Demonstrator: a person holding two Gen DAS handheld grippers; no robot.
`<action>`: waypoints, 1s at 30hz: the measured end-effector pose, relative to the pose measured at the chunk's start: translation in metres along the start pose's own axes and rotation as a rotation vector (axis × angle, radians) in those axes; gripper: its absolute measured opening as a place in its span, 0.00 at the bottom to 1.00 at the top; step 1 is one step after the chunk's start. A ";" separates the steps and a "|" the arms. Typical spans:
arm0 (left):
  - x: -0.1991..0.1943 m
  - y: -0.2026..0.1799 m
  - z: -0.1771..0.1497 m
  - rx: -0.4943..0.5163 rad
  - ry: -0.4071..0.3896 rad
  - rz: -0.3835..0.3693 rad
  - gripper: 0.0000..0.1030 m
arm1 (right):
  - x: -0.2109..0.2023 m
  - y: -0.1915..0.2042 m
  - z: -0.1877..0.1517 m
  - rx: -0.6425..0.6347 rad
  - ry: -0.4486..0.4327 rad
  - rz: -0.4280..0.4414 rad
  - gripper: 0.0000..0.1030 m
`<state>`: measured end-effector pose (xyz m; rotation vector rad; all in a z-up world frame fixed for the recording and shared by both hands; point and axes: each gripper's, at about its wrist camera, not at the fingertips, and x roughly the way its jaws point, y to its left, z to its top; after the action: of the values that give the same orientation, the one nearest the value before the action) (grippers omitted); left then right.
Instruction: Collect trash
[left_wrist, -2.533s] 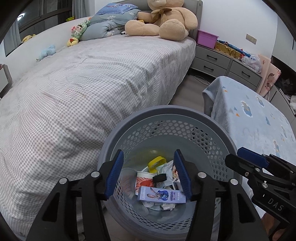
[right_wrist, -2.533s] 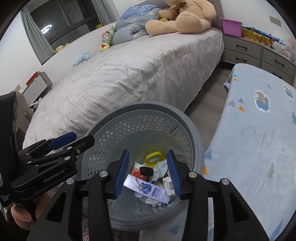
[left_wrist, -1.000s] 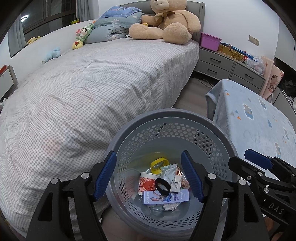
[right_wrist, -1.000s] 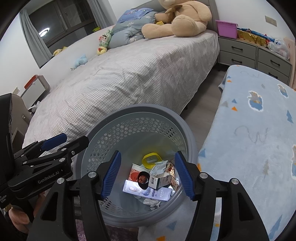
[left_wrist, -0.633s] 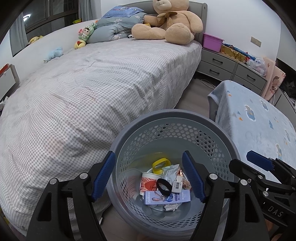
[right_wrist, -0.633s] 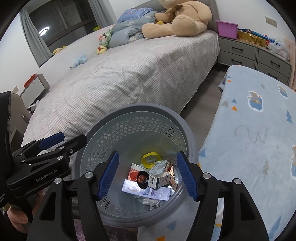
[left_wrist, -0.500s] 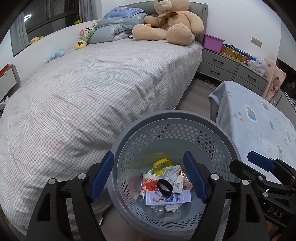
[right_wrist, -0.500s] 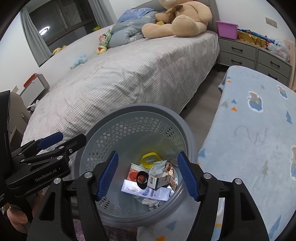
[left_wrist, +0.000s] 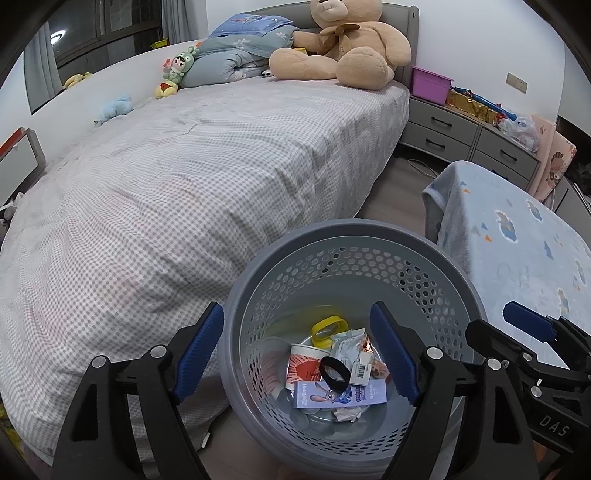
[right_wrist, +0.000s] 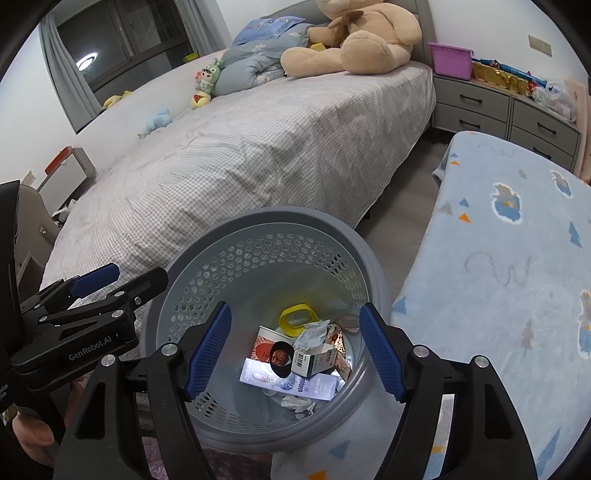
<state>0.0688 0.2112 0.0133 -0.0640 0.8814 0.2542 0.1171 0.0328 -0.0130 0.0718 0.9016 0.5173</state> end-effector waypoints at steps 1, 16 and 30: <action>0.000 0.000 0.000 -0.001 0.001 0.002 0.76 | 0.000 0.001 0.000 -0.001 0.000 0.000 0.69; 0.002 0.000 0.001 0.003 0.012 0.019 0.77 | -0.001 0.001 0.000 -0.001 0.000 0.000 0.69; 0.002 0.000 0.001 -0.003 0.005 0.026 0.77 | -0.001 0.001 0.000 -0.004 -0.001 0.000 0.69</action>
<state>0.0705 0.2120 0.0125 -0.0554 0.8870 0.2799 0.1165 0.0332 -0.0123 0.0685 0.8993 0.5191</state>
